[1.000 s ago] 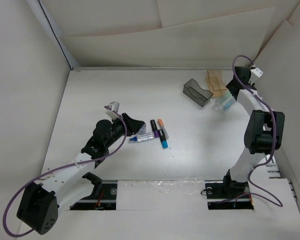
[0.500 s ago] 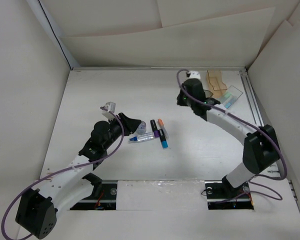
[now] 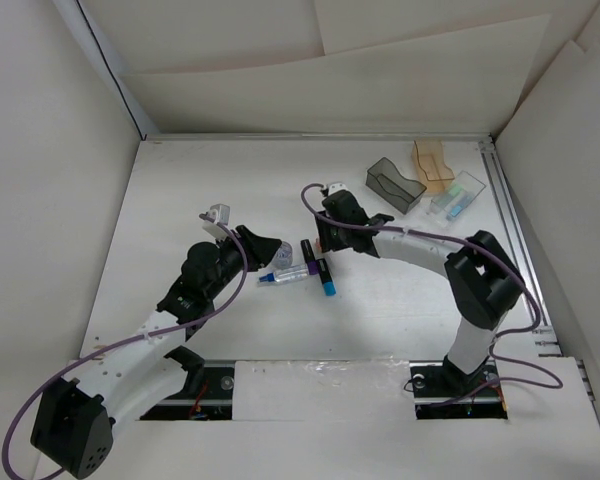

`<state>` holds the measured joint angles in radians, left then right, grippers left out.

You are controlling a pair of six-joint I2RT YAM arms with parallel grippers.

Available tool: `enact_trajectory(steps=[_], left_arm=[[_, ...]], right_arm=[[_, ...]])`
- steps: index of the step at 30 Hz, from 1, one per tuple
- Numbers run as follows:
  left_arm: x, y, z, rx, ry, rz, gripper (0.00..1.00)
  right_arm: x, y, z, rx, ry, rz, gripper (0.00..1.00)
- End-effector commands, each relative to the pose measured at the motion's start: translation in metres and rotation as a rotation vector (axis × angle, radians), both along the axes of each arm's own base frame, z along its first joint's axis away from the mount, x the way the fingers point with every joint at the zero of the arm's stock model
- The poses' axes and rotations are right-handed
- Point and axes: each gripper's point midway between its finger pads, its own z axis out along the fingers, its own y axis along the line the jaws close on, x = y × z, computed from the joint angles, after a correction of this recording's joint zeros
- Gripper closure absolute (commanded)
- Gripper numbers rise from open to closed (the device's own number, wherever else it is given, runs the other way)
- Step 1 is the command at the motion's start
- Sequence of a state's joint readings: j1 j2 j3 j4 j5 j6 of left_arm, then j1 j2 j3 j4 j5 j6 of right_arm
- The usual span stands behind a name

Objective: Sort the stationery into containers
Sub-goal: Pick up the pen from the center of the board.

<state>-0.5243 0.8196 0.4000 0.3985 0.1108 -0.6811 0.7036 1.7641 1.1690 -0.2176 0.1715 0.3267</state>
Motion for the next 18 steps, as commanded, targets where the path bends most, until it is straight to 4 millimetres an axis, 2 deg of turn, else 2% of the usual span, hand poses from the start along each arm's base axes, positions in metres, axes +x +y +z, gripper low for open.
enact_trajectory(steps=[1, 4, 12, 16, 17, 18], left_arm=[[0.0, 0.0, 0.004, -0.008, -0.024, -0.001, 0.67], [0.0, -0.001, 0.006, -0.012, -0.032, -0.001, 0.67], [-0.001, -0.002, 0.006, -0.014, -0.031, -0.01, 0.67], [-0.001, -0.002, 0.004, -0.013, -0.031, -0.01, 0.67], [-0.001, -0.002, 0.001, -0.009, -0.023, -0.01, 0.67], [-0.001, -0.002, 0.001, -0.009, -0.023, -0.01, 0.67]], right_arm=[[0.0, 0.01, -0.002, -0.032, -0.009, 0.027, 0.49], [0.005, 0.006, -0.006, -0.047, -0.019, -0.008, 0.49], [0.01, 0.012, -0.025, -0.043, 0.016, -0.005, 0.53], [0.015, 0.012, -0.028, -0.049, 0.008, -0.028, 0.62], [0.017, 0.013, -0.031, -0.047, 0.005, -0.028, 0.72], [0.018, 0.015, -0.03, -0.035, 0.001, -0.035, 0.76]])
